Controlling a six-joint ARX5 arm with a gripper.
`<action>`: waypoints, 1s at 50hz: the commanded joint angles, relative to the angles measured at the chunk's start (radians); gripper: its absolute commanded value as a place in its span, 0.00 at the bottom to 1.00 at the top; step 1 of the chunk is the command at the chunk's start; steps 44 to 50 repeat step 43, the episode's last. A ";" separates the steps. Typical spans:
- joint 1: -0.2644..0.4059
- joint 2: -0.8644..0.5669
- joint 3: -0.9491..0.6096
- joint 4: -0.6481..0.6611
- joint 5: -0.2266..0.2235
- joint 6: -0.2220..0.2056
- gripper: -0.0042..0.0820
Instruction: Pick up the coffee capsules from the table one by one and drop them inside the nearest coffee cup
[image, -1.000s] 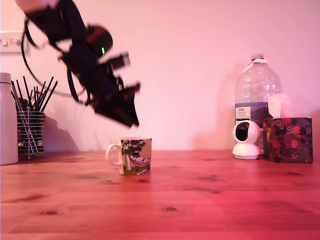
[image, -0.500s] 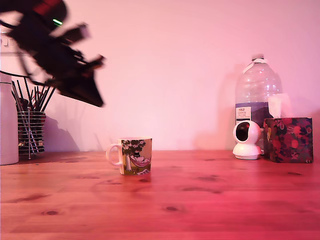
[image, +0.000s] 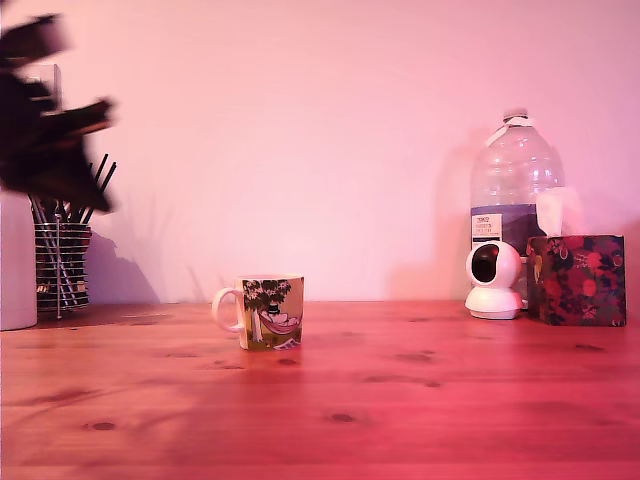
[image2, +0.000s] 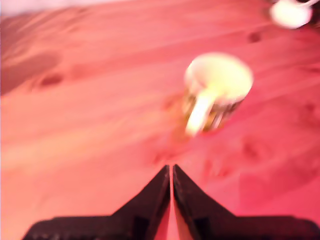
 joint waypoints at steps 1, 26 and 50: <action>0.015 -0.050 -0.049 0.022 0.000 -0.007 0.03; 0.071 -0.555 -0.288 -0.037 0.000 -0.097 0.03; 0.070 -0.796 -0.289 -0.114 -0.024 -0.110 0.03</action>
